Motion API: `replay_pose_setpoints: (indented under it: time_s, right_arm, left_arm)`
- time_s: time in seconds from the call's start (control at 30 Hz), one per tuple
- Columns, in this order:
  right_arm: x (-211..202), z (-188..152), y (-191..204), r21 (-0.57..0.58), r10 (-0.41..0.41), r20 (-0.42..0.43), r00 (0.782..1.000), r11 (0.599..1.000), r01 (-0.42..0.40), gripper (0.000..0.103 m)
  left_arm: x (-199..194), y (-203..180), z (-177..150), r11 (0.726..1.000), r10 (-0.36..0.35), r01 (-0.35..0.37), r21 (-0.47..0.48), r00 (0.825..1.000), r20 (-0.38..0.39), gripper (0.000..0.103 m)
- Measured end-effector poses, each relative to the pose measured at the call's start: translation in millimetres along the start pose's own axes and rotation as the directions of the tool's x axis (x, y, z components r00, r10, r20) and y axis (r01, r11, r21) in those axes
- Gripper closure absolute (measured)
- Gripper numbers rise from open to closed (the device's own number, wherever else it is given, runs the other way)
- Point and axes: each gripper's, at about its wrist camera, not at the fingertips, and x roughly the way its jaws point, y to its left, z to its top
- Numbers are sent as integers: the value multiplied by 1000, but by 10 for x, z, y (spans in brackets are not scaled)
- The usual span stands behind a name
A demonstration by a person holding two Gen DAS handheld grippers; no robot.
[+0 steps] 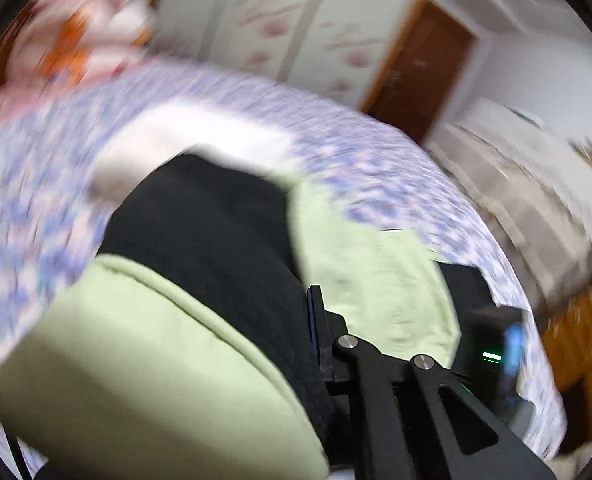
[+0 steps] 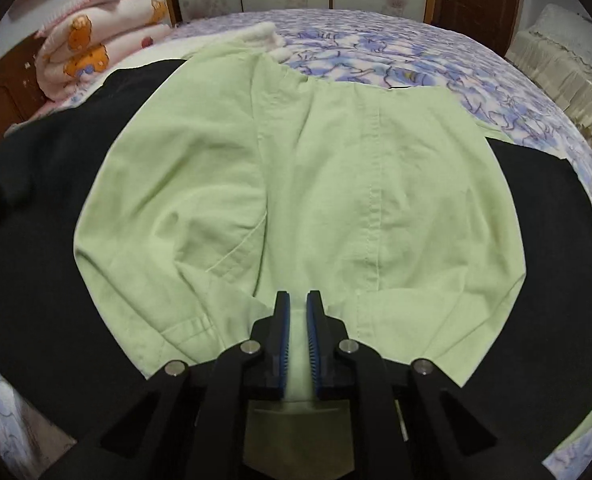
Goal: Fold large clothes
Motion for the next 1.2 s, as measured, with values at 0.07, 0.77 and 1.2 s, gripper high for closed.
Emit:
replay_pose_setpoints:
  time_s: [0.07, 0.77, 1.2]
  right_arm:
    - [-8, 24, -108, 37, 73, -20, 997, 997, -72, 94]
    - [-1286, -969, -2696, 554, -20, -3, 1000, 833, 19, 95]
    - [-1676, -658, -2882, 574, -16, 55, 998, 819, -19, 80]
  left_arm:
    - [-57, -403, 84, 990, -42, 39, 133, 999, 26, 98]
    - [1118, -3208, -627, 761, -92, 315, 568, 918, -386, 81]
    - [609, -3139, -449, 777, -189, 432, 459, 854, -484, 33]
